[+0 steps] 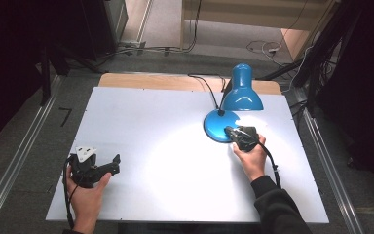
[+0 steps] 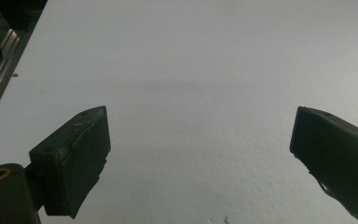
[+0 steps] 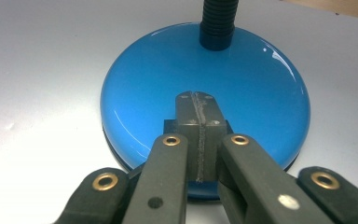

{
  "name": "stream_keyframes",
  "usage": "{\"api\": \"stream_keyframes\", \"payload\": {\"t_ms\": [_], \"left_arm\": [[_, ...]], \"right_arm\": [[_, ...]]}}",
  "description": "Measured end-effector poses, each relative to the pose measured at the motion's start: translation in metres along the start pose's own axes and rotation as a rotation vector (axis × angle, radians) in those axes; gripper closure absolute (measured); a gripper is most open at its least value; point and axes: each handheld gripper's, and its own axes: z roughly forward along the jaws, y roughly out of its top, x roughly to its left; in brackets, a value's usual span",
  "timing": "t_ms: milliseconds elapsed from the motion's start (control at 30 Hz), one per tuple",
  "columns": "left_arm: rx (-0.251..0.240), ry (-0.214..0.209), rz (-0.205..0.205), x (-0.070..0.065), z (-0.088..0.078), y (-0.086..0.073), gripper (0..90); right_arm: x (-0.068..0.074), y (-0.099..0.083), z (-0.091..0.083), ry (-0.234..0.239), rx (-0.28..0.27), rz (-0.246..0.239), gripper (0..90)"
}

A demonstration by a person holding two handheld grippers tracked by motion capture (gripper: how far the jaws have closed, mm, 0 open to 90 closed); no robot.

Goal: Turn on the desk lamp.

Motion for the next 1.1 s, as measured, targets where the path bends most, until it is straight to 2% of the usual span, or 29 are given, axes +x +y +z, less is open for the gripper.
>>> {"api": "stream_keyframes", "payload": {"t_ms": [267,467,600,800,1100], "left_arm": [[0.001,-0.001,-0.003,0.001,0.000,0.000,6.0],[-0.001,-0.001,-0.007,0.002,0.000,0.000,6.0],[0.000,-0.002,-0.007,0.002,0.000,0.000,6.0],[-0.003,0.001,-0.009,0.002,0.000,0.000,6.0],[-0.003,0.000,-0.008,0.002,-0.001,0.000,6.0]], "right_arm": [[-0.002,0.000,0.000,0.011,-0.001,0.025,87.3],[-0.003,0.001,-0.002,0.037,-0.007,0.052,66.7],[-0.005,0.002,-0.005,0.053,-0.013,0.089,58.7],[-0.008,0.003,-0.009,0.061,-0.008,0.103,43.4],[-0.011,0.002,-0.022,0.068,0.008,0.105,31.7]]}}
